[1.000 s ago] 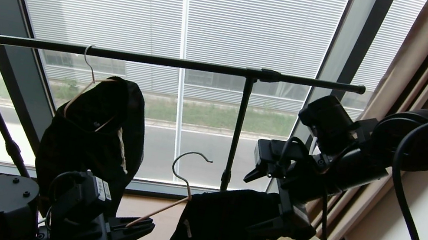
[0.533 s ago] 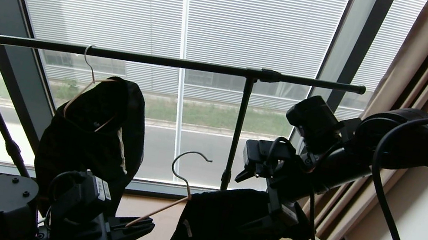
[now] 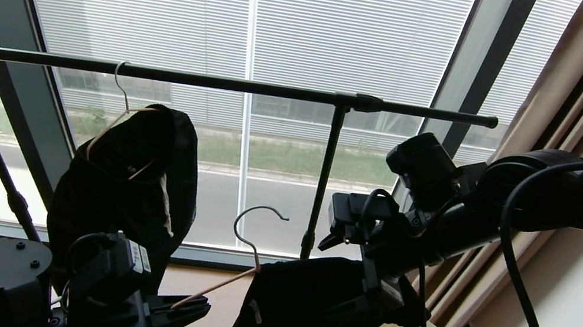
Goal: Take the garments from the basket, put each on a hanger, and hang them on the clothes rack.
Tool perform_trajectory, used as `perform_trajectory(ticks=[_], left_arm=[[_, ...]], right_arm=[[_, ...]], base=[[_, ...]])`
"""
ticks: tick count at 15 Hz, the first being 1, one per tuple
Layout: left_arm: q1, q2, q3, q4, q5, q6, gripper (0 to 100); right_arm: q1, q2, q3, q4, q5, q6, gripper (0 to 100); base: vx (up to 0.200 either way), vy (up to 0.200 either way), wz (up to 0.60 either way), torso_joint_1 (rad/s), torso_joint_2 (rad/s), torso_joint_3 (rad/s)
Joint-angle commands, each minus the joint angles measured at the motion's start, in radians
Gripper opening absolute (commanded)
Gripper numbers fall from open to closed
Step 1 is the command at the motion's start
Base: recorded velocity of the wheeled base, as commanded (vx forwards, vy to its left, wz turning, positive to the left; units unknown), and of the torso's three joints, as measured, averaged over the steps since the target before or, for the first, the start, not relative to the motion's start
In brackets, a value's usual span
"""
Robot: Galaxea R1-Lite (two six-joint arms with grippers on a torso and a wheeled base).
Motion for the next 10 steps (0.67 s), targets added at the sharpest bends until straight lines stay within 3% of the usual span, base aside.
perform_trajectory(ticks=[1,5,6,10], left_arm=[[0.000,0.000,0.000,-0.001,0.000,0.000,0],[0.000,0.000,0.000,-0.001,0.000,0.000,0],[0.000,0.000,0.000,-0.001,0.000,0.000,0],[0.000,0.000,0.000,-0.001,0.000,0.000,0]], right_arm=[[0.001,0.007,-0.001,-0.001,0.000,0.001,100],[0.014,0.013,-0.001,-0.001,0.000,0.007,100],[0.014,0.011,-0.001,-0.001,0.000,0.007,0],[0.014,0.010,-0.003,-0.001,0.000,0.007,0]], base=[[0.000,0.000,0.00,0.000,0.00,0.000],[0.000,0.000,0.00,0.000,0.00,0.000],[0.000,0.000,0.00,0.000,0.00,0.000],[0.000,0.000,0.00,0.000,0.00,0.000]])
